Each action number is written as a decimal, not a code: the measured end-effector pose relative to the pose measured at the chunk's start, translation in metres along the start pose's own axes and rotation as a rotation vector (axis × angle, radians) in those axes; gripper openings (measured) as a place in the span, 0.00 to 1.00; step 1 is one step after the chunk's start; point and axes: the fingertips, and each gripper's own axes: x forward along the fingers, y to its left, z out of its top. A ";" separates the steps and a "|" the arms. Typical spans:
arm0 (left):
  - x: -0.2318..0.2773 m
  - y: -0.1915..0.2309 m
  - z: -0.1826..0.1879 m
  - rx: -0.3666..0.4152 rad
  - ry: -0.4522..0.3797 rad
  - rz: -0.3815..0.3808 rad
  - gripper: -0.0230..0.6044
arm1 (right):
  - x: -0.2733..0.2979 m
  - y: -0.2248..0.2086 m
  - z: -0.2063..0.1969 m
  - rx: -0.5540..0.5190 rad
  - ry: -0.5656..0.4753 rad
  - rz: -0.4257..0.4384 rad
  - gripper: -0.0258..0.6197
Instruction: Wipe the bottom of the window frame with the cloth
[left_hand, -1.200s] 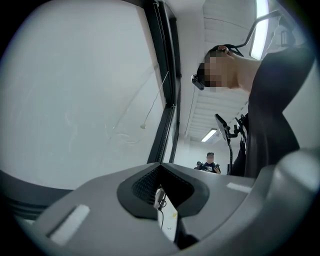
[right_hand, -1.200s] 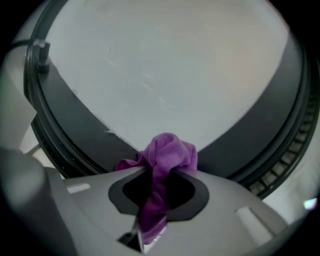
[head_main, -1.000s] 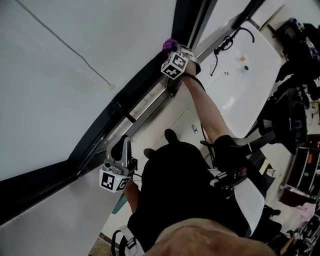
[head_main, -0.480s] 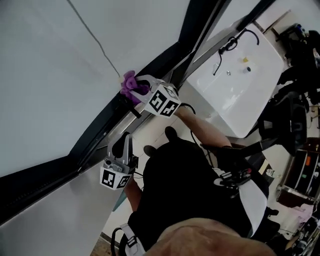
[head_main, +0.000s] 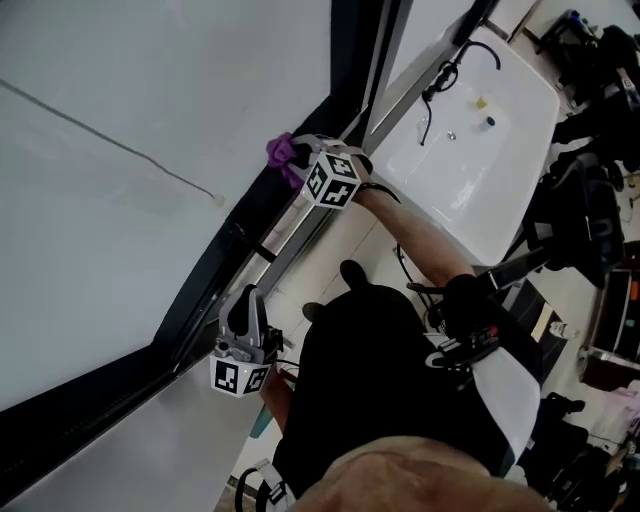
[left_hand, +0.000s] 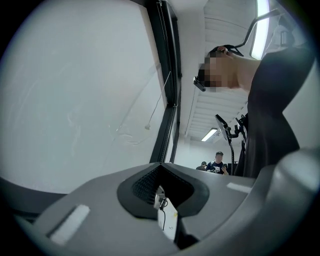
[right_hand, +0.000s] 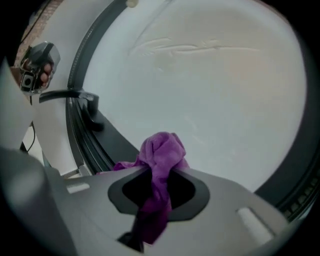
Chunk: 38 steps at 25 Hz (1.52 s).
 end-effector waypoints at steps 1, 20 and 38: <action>0.003 -0.001 0.001 0.003 0.001 -0.002 0.04 | -0.001 -0.015 -0.011 0.007 0.020 -0.019 0.15; 0.011 -0.018 0.004 0.017 -0.003 -0.044 0.04 | -0.013 -0.144 -0.114 -0.075 0.460 -0.430 0.14; 0.014 -0.020 -0.005 -0.001 0.001 -0.066 0.04 | -0.189 -0.011 0.042 0.415 -0.458 -0.047 0.15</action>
